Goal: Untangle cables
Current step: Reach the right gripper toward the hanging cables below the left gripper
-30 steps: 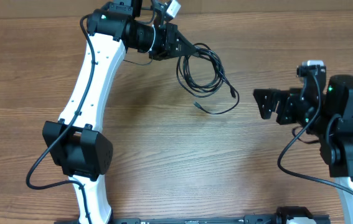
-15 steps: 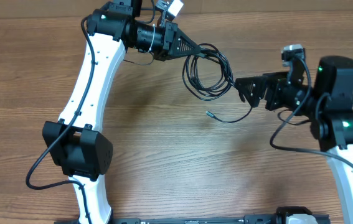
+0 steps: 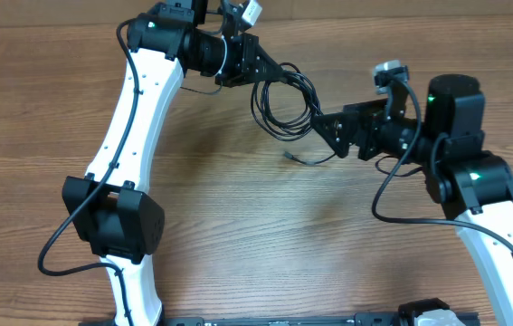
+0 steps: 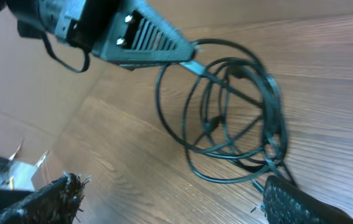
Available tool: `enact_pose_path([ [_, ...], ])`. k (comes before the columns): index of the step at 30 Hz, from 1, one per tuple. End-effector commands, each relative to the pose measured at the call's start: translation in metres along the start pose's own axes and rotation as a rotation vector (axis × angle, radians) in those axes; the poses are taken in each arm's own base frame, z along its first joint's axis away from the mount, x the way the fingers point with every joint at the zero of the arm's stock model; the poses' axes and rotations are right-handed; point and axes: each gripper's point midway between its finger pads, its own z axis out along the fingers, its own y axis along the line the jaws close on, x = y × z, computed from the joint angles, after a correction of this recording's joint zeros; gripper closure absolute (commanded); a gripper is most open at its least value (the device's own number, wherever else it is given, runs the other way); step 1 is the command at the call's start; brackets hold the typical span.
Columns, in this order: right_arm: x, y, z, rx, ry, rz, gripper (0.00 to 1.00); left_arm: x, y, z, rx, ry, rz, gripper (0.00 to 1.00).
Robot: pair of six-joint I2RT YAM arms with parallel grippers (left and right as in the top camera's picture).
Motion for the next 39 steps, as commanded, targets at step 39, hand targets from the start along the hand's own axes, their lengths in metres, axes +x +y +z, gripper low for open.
enact_pose_path([
  [39,-0.048,-0.003,0.058,0.070,-0.195,0.219,0.14,0.006,-0.090,-0.052,0.017,-0.129,0.182,0.96],
])
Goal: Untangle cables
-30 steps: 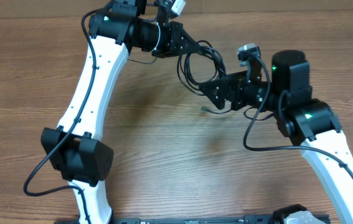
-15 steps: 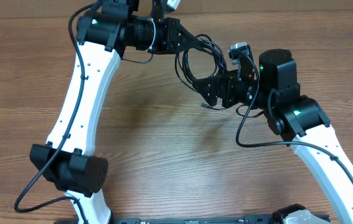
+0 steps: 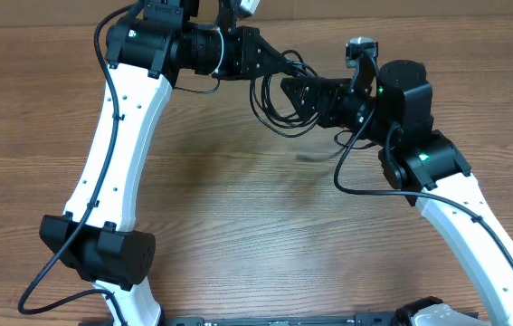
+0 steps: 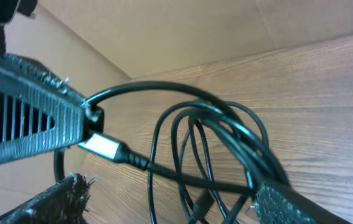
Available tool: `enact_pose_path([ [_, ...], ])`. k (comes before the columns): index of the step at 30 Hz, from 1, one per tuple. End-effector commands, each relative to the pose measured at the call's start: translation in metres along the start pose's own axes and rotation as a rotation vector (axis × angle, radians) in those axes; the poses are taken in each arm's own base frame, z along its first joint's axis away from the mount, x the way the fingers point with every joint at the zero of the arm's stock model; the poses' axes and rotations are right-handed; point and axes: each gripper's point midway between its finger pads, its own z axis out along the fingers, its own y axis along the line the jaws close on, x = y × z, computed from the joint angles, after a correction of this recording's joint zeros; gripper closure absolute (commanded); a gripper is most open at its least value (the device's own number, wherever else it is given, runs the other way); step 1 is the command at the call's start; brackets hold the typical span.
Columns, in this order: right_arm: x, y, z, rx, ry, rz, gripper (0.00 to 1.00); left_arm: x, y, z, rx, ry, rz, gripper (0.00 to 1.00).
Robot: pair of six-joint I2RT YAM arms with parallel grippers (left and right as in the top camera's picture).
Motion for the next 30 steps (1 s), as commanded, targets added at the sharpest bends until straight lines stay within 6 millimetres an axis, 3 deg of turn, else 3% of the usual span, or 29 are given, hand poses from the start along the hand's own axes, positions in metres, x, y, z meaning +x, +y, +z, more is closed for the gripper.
enact_pose_path([
  [1,-0.008,0.000,0.001,0.016,-0.021,0.054,0.14,-0.003,-0.028,-0.015,0.025,-0.036,0.057,0.96],
  [9,0.009,-0.011,0.019,0.038,0.036,0.088,0.15,-0.005,-0.030,-0.020,0.006,-0.054,0.069,0.96],
  [25,0.008,-0.016,0.020,0.059,0.027,0.040,0.15,-0.008,-0.028,-0.024,-0.007,-0.069,0.072,0.96],
  [30,0.000,-0.019,0.020,0.079,-0.005,-0.026,0.27,-0.007,-0.029,-0.024,-0.002,-0.067,0.070,0.96],
])
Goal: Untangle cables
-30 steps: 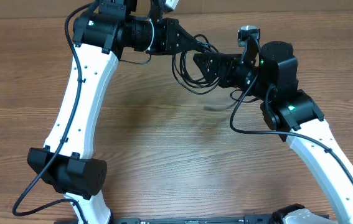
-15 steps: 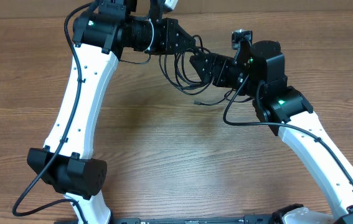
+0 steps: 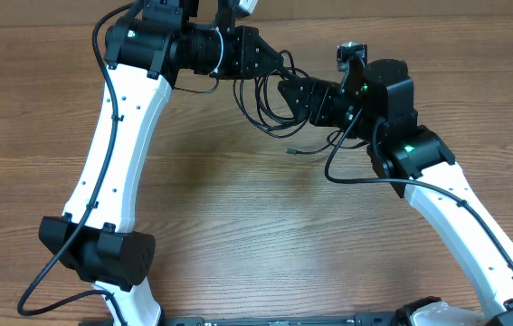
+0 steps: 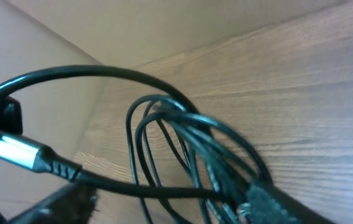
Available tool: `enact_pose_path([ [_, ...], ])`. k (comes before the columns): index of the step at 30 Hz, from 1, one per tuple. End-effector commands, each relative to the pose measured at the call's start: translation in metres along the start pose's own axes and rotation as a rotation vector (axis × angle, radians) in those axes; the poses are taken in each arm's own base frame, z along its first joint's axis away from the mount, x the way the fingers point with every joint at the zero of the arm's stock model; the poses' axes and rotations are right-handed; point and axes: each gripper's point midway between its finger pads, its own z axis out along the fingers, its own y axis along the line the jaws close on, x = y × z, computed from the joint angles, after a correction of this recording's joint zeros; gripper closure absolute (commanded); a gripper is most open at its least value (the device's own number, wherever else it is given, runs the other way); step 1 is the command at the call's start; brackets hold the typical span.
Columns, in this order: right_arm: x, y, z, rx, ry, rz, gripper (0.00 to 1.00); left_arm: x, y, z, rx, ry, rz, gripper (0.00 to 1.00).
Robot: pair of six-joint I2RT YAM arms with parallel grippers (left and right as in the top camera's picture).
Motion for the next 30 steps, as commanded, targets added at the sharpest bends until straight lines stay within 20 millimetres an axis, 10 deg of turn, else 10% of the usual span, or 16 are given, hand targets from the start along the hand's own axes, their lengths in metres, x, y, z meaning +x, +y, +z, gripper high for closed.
enact_pose_path([
  [1,-0.018,0.006,-0.003,0.012,-0.065,-0.118,0.27,-0.005,-0.034,-0.023,0.041,-0.050,0.064,0.96],
  [12,-0.054,0.016,-0.008,0.035,-0.229,-0.424,0.22,0.000,-0.033,-0.023,0.043,-0.033,0.045,0.96],
  [21,-0.033,0.000,-0.004,0.084,-0.128,-0.484,0.36,-0.004,-0.021,-0.023,-0.029,-0.053,0.040,0.94],
  [24,-0.031,-0.002,-0.004,0.089,-0.116,-0.480,0.20,-0.007,-0.010,-0.024,-0.093,-0.073,0.039,0.36],
  [30,-0.029,-0.003,-0.004,0.092,-0.108,-0.476,0.20,-0.011,0.006,-0.027,-0.188,-0.093,0.064,0.23],
])
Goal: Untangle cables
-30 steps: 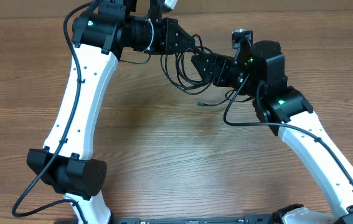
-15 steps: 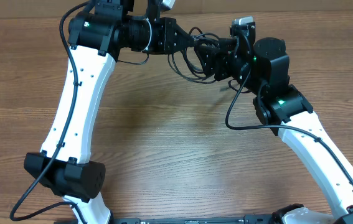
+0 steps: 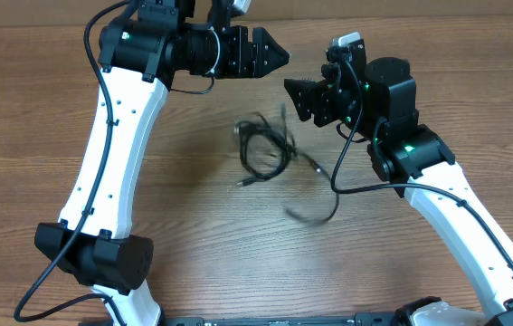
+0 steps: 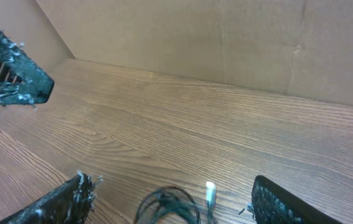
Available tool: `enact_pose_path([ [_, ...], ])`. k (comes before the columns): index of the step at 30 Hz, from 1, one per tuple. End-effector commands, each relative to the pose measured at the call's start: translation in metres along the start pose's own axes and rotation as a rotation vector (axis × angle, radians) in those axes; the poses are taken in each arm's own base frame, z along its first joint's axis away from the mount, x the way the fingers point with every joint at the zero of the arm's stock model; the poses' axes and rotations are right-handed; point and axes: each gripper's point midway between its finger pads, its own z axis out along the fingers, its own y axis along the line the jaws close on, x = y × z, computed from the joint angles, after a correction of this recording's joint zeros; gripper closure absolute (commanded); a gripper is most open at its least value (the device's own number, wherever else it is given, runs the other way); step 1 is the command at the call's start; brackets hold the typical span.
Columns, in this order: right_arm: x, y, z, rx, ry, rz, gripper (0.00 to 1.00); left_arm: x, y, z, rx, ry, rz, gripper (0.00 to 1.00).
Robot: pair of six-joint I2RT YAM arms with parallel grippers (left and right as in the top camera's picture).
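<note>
The black cable (image 3: pixel 265 149) is a blurred loose bundle over the middle of the table, held by neither gripper. One strand trails to the right and down (image 3: pixel 315 210). In the right wrist view the bundle (image 4: pixel 167 208) and a silver plug (image 4: pixel 210 191) show below and between the fingers. My right gripper (image 3: pixel 294 95) is open and empty, up and to the right of the bundle; its fingers (image 4: pixel 269 199) stand wide apart. My left gripper (image 3: pixel 272 52) is at the back, above the bundle, with nothing in it. One of its fingers (image 4: pixel 14 78) shows at the top left of the right wrist view.
The wooden table (image 3: pixel 193 244) runs across the whole view. A brown cardboard wall (image 4: pixel 257 43) stands along the far edge. Both white arms reach in from the front, the left arm (image 3: pixel 111 154) on the left side and the right arm (image 3: pixel 455 217) on the right.
Both grippers have let go of the cable. It was held up between them at the back; now it is lower, over the table's middle, blurred. The two grippers stand further apart.
At first my left gripper held the coiled cable at the back while the right gripper had hold of it from the right. Then the right gripper was closer to the left one, the loops hanging between them. Now neither holds the cable.
</note>
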Motion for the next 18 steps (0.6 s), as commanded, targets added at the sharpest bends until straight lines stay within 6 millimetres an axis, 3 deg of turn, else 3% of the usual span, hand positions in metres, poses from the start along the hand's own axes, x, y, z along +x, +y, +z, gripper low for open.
enact_pose_path([
  [1,-0.008,0.002,-0.002,0.005,-0.012,-0.012,0.21,-0.009,-0.001,-0.018,-0.088,-0.064,0.061,0.23],
  [5,0.014,-0.002,0.000,0.020,0.074,0.094,0.23,-0.013,0.025,-0.033,-0.283,-0.114,0.062,0.22],
  [8,0.038,-0.007,0.005,0.045,0.160,0.212,0.17,-0.018,0.036,-0.052,-0.407,-0.166,0.064,0.22],
  [12,0.078,-0.008,0.020,0.076,0.289,0.338,0.19,-0.022,0.040,-0.080,-0.526,-0.239,0.057,0.20],
  [18,0.136,0.009,0.051,0.089,0.445,0.449,0.25,-0.019,0.036,-0.096,-0.564,-0.264,0.061,0.20],
])
